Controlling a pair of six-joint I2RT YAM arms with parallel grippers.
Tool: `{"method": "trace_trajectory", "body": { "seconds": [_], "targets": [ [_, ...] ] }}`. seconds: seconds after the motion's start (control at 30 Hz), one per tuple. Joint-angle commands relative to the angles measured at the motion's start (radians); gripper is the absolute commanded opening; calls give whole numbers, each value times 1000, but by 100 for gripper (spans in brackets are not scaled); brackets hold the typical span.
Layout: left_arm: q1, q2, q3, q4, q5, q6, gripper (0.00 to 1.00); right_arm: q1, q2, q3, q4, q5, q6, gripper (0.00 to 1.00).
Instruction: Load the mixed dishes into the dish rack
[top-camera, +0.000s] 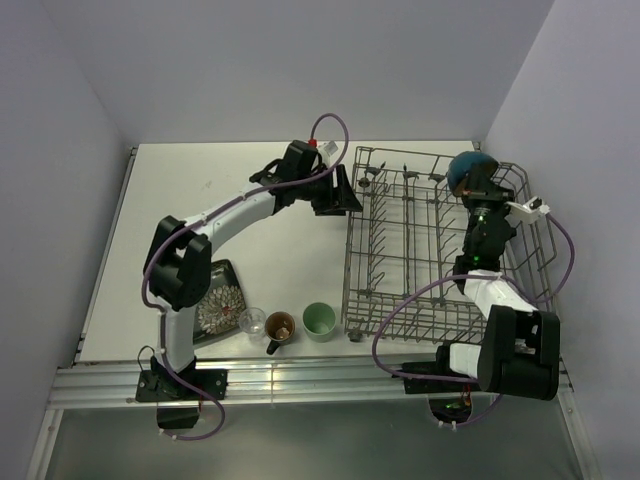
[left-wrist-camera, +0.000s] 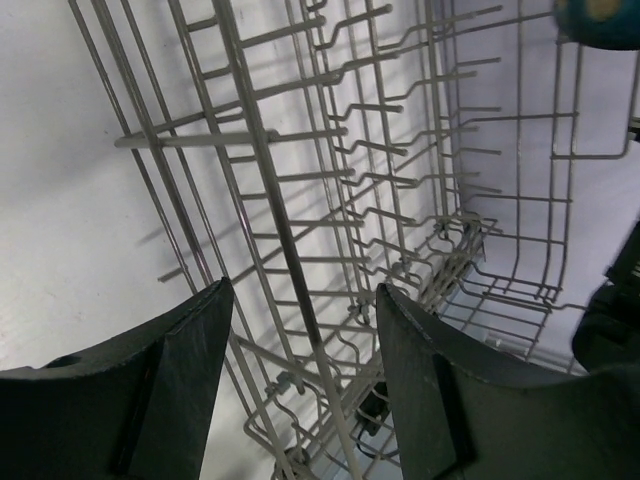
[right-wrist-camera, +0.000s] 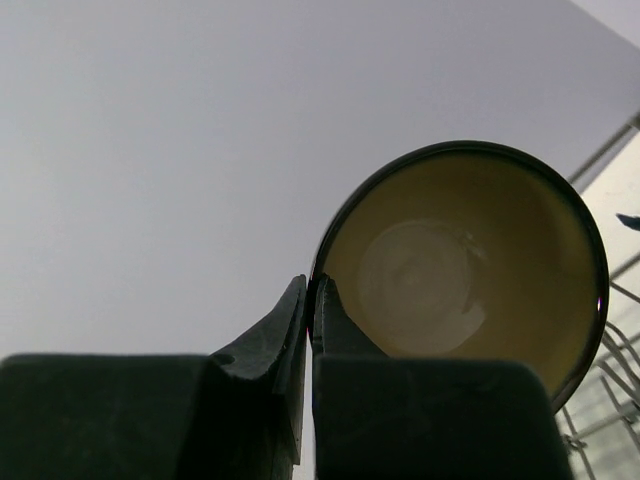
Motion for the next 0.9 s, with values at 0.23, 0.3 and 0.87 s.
{"method": "trace_trajectory", "body": {
  "seconds": [0.23, 0.3, 0.87],
  "targets": [
    [-2, 94, 93, 76, 2, -4, 25, -33, 30, 130, 109, -47, 21, 0],
    [-2, 100, 82, 92, 4, -22, 4, -50, 50, 144, 111, -63, 29, 0],
    [53, -21, -171, 290, -73, -154, 0, -29, 199, 171, 183, -75, 56, 0]
  ]
}}
